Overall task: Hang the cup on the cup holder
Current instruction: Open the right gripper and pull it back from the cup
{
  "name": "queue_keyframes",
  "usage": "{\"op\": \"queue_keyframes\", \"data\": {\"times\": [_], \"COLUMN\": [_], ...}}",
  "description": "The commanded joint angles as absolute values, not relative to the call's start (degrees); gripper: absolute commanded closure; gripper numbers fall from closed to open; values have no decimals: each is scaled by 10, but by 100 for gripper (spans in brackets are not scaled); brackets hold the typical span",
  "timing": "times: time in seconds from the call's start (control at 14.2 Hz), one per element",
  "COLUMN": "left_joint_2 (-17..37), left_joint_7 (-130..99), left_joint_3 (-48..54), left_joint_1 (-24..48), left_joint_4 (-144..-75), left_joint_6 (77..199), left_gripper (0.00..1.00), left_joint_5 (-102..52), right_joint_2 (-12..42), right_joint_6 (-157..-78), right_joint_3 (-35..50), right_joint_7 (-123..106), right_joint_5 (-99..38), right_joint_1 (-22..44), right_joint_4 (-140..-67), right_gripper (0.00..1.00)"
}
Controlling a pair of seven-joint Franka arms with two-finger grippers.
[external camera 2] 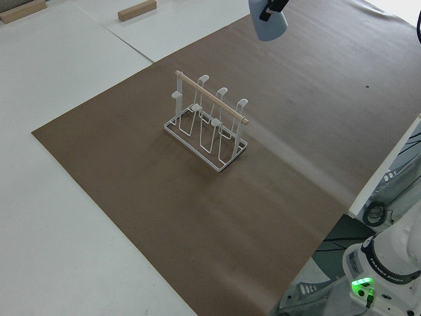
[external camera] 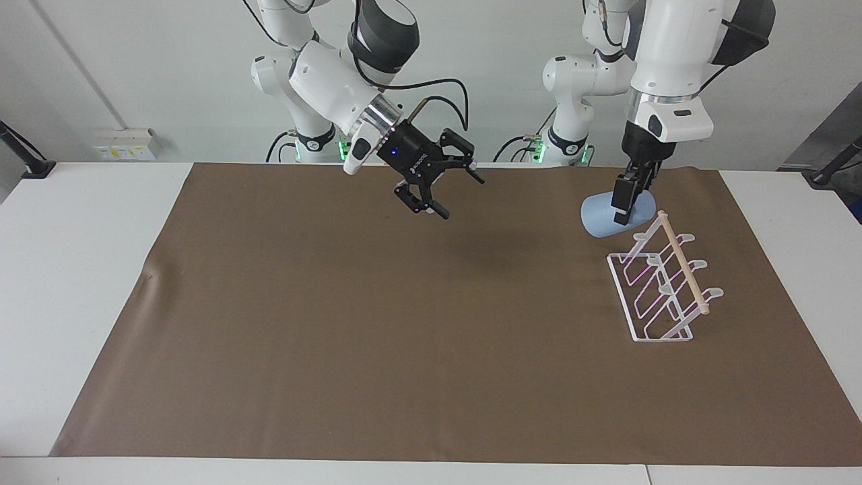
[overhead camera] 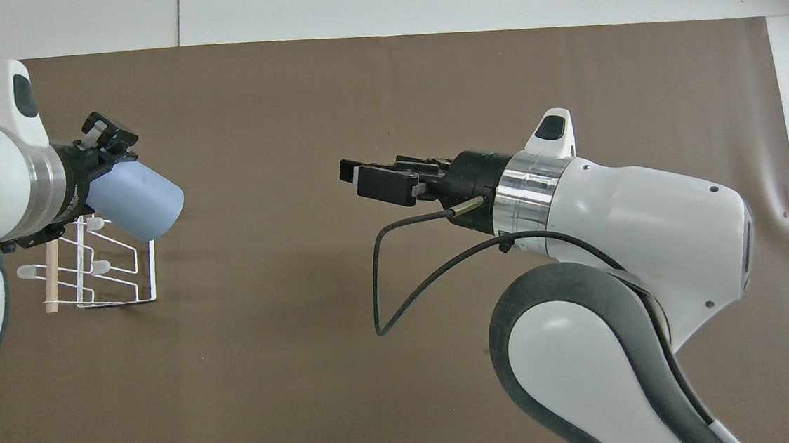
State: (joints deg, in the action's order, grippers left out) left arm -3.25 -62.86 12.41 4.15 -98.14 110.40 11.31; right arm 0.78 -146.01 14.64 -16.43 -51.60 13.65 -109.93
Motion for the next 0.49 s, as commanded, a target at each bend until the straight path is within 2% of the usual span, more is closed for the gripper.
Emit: {"op": "queue_keyframes", "data": {"times": [0.0,0.28,0.42], "left_joint_2": [-30,-28,-19], "left_joint_7": [-624,-595,-593], "left_joint_3": [117,117,117], "left_joint_1": [19,-28,-39], "left_joint_4": [-1005,-1068,-1084], "left_joint_6": [1187,1293,1318], "left_gripper": [100,100,100], "left_joint_5": [155,188,211], "right_joint_2": [11,11,11], "right_joint_6": [-1402,-1332,-1298], "right_joint_3": [150,149,149], "right_joint_7": [-205,-265,-283], "right_joint_5": [-357,-228,-106], "right_joint_1": [93,58,38], "right_joint_4": [-1091,-1078,-1077], "right_gripper": [0,0,0]}}
